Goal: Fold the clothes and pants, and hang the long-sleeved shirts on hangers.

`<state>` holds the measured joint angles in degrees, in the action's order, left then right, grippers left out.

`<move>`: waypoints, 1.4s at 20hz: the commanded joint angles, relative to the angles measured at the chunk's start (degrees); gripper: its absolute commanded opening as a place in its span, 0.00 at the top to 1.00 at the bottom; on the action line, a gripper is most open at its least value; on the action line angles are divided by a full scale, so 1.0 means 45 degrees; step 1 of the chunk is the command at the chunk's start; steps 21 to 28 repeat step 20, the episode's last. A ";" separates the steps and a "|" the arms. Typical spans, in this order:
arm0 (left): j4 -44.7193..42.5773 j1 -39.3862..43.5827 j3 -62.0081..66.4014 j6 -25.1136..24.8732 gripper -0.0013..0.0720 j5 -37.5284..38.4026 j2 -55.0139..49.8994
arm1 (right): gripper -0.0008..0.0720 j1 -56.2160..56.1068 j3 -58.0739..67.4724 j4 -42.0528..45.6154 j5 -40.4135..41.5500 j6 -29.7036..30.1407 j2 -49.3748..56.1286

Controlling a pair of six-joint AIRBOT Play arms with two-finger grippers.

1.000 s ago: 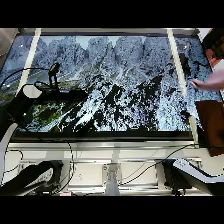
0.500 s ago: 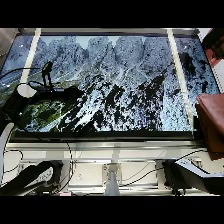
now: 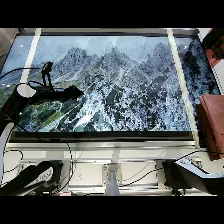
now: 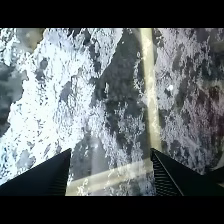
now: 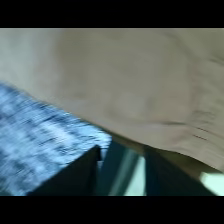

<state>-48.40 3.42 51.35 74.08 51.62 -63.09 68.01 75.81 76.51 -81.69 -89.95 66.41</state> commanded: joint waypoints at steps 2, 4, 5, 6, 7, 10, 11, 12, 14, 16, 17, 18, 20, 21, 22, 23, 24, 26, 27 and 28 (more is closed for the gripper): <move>0.0000 -0.0015 0.0000 0.0000 0.24 0.0005 -0.0010 | 0.96 -0.4192 0.0544 -0.0602 0.0631 0.2074 -0.0015; 0.0000 -0.0015 0.0000 0.0000 0.24 0.0005 -0.0010 | 0.96 -0.6601 0.0923 0.0588 0.0733 0.1870 -0.0024; 0.0000 -0.0015 0.0000 0.0000 0.24 0.0005 -0.0010 | 0.96 -0.7650 0.1078 0.1171 0.0719 0.1778 -0.0024; 0.0000 -0.0015 0.0000 0.0000 0.24 0.0005 -0.0010 | 0.96 -0.8461 0.1107 0.1914 0.0685 0.1525 -0.0029; 0.0000 -0.0015 0.0000 0.0000 0.24 0.0005 -0.0010 | 0.96 -0.9122 0.1103 0.2798 0.0520 0.0967 -0.0019; 0.0000 -0.0015 0.0000 0.0000 0.24 0.0005 -0.0010 | 0.96 -0.9690 0.1103 0.3118 0.0282 0.0180 -0.0024; 0.0000 -0.0015 0.0000 0.0000 0.24 0.0005 -0.0010 | 0.96 -0.9714 0.1103 0.3021 0.0306 0.0180 -0.0019; 0.0000 -0.0015 0.0000 0.0000 0.24 0.0005 -0.0010 | 0.96 -0.9714 0.1103 0.3002 0.0301 0.0180 -0.0024; 0.0000 -0.0015 0.0000 0.0000 0.24 0.0005 -0.0010 | 0.96 -0.9714 0.1103 0.2939 0.0393 0.0175 -0.0024; 0.0000 -0.0015 0.0000 0.0000 0.24 0.0005 -0.0010 | 0.96 -0.9714 0.1103 0.2934 0.0695 0.0180 -0.0024; 0.0000 -0.0015 0.0000 0.0000 0.24 0.0005 -0.0010 | 0.96 -0.9714 0.1103 0.2939 0.0869 0.0180 -0.0024; 0.0000 -0.0015 0.0000 0.0000 0.24 0.0005 -0.0010 | 0.96 -0.9714 0.1103 0.2934 0.1025 0.0180 -0.0024; 0.0000 -0.0015 0.0000 0.0000 0.24 0.0005 -0.0010 | 0.96 -0.9714 0.1103 0.2939 0.1248 0.0180 -0.0024; 0.0000 -0.0015 0.0000 0.0000 0.24 0.0005 -0.0010 | 0.96 -0.9714 0.1103 0.2939 0.1248 0.0180 -0.0024; 0.0000 -0.0015 0.0000 0.0000 0.24 0.0005 -0.0010 | 0.96 -0.9714 0.1103 0.2939 0.1248 0.0180 -0.0024; 0.0000 -0.0015 0.0000 0.0000 0.24 0.0005 -0.0010 | 0.96 -0.9714 0.1103 0.2939 0.1248 0.0180 -0.0024; 0.0000 -0.0015 0.0000 0.0000 0.24 0.0005 -0.0010 | 0.96 -0.9714 0.1103 0.2939 0.1248 0.0180 -0.0024; 0.0000 -0.0015 0.0000 0.0000 0.24 0.0005 -0.0010 | 0.96 -0.9714 0.1103 0.2939 0.1248 0.0180 -0.0024; 0.0000 -0.0015 0.0000 0.0000 0.24 0.0005 -0.0010 | 0.96 -0.9714 0.1103 0.2939 0.1248 0.0180 -0.0024; 0.0000 -0.0015 0.0000 0.0000 0.24 0.0005 -0.0010 | 0.96 -0.9714 0.1103 0.2939 0.1248 0.0180 -0.0024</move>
